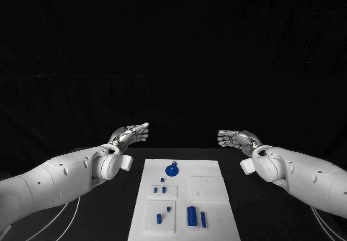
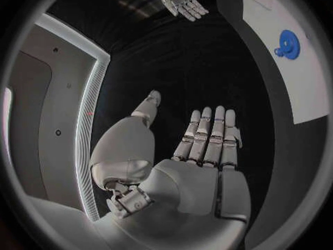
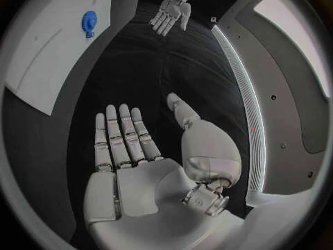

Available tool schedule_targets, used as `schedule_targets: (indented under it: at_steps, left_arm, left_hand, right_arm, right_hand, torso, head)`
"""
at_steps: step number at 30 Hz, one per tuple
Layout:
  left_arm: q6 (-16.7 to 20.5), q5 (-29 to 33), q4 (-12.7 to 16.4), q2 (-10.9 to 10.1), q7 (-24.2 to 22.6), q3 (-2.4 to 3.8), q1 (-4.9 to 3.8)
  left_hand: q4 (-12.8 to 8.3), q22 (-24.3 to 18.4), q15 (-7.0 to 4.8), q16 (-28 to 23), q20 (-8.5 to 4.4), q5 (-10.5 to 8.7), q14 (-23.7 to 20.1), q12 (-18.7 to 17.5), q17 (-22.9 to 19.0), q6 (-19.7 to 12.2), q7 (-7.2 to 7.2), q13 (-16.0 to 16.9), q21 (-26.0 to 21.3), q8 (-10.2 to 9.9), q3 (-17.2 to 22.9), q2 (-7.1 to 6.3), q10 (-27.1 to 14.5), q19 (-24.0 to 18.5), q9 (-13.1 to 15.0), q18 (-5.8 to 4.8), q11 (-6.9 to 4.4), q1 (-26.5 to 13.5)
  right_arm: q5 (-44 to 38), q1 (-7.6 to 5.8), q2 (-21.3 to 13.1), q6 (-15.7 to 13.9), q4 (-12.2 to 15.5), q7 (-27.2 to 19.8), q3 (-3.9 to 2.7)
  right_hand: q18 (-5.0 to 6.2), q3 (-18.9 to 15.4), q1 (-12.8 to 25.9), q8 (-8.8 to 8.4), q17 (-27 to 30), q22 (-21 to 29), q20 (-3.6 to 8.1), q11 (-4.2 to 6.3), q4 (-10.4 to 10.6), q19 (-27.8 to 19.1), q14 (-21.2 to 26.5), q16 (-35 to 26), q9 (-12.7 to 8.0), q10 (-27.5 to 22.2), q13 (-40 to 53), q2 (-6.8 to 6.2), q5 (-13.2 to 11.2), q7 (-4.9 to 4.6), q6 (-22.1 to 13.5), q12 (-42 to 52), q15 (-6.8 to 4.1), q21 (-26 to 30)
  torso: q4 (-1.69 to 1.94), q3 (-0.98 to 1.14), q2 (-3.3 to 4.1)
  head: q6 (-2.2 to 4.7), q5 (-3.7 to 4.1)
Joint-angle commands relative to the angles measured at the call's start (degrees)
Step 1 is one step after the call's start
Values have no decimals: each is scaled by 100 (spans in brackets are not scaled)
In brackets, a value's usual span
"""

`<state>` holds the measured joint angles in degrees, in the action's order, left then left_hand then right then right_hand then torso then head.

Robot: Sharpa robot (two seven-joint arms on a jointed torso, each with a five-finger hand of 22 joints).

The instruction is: Assemble the parts on the task board

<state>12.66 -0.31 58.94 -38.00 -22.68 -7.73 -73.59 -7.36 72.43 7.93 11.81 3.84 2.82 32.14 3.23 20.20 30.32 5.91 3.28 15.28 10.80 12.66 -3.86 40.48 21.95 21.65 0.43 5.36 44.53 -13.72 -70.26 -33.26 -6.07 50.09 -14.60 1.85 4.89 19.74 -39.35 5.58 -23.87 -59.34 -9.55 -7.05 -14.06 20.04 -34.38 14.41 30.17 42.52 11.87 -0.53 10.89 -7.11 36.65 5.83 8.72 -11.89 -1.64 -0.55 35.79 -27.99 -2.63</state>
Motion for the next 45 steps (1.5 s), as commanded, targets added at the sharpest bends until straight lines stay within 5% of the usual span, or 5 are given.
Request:
schedule_targets:
  at_steps: [1, 5, 6, 23, 45]
  left_arm:
    - [51, 0, 45, -19, -9, 13, 20]
    - [318, 2, 308, -75, -70, 78, 134]
    - [407, 3, 397, -93, -90, 100, 172]
    - [2900, 28, 2859, -618, -655, 712, 1238]
    - [3145, 31, 3102, -669, -711, 773, 1343]
  left_hand:
    - [736, -2284, -793, -1181, -384, -282, -3214, -323, -2020, -3032, -591, -328, -1528, -1080, -1266, 386, -4048, -2195, -2165, -43, -536, -4453]
    - [736, -3080, -793, -1181, -384, -282, -3214, -323, -2020, -3032, -591, -328, -1528, -1080, -1266, 386, -4048, -2195, -2165, -43, -536, -4453]
    - [736, -7243, -793, -1181, -384, -282, -3214, -323, -2020, -3032, -591, -328, -1528, -1080, -1266, 386, -4048, -2195, -2165, -43, -536, -4453]
    - [736, -7243, -793, -1181, -384, -282, -3214, -323, -2020, -3032, -591, -328, -1528, -1080, -1266, 386, -4048, -2195, -2165, -43, -536, -4453]
    - [736, -7243, -793, -1181, -384, -282, -3214, -323, -2020, -3032, -591, -328, -1528, -1080, -1266, 386, -4048, -2195, -2165, -43, -536, -4453]
  right_arm:
    - [10, 7, -14, -49, 47, -10, -4]
    - [102, 75, -90, -303, 313, -112, -17]
    - [133, 97, -116, -389, 403, -147, -21]
    - [1123, 826, -936, -3118, 3266, -1243, -152]
    - [1372, 1010, -1143, -3805, 3987, -1519, -185]
  right_hand:
    - [-489, -1974, 3935, -558, 2387, 1883, 955, 705, 1406, -2004, 3438, -1441, -3017, -4252, -1187, 53, -1089, 711, -3665, -583, -872, 1189]
    - [-489, -1974, 3935, -558, 2387, 5934, 955, 705, 1406, -2004, 3438, -1441, -3017, -4252, -1187, 53, -1089, 711, -3665, -583, -872, 1189]
    - [-489, -1974, 3935, -558, 2387, 5934, 955, 705, 1406, -2004, 3438, -1441, -3017, -4252, -1187, 53, -1089, 711, -3665, -583, -872, 1189]
    - [-489, -1974, 3935, -558, 2387, 5934, 955, 705, 1406, -2004, 3438, -1441, -3017, -4252, -1187, 53, -1089, 711, -3665, -583, -872, 1189]
    - [-489, -1974, 3935, -558, 2387, 5934, 955, 705, 1406, -2004, 3438, -1441, -3017, -4252, -1187, 53, -1089, 711, -3665, -583, -872, 1189]
  torso:
    - [5, 1, -17]
    - [40, 13, -116]
    - [52, 17, -149]
    - [164, 55, -461]
    - [164, 55, -461]
  head:
    - [-41, 15]
    - [-175, 70]
    - [-219, 89]
    - [-639, 263]
    - [-639, 263]
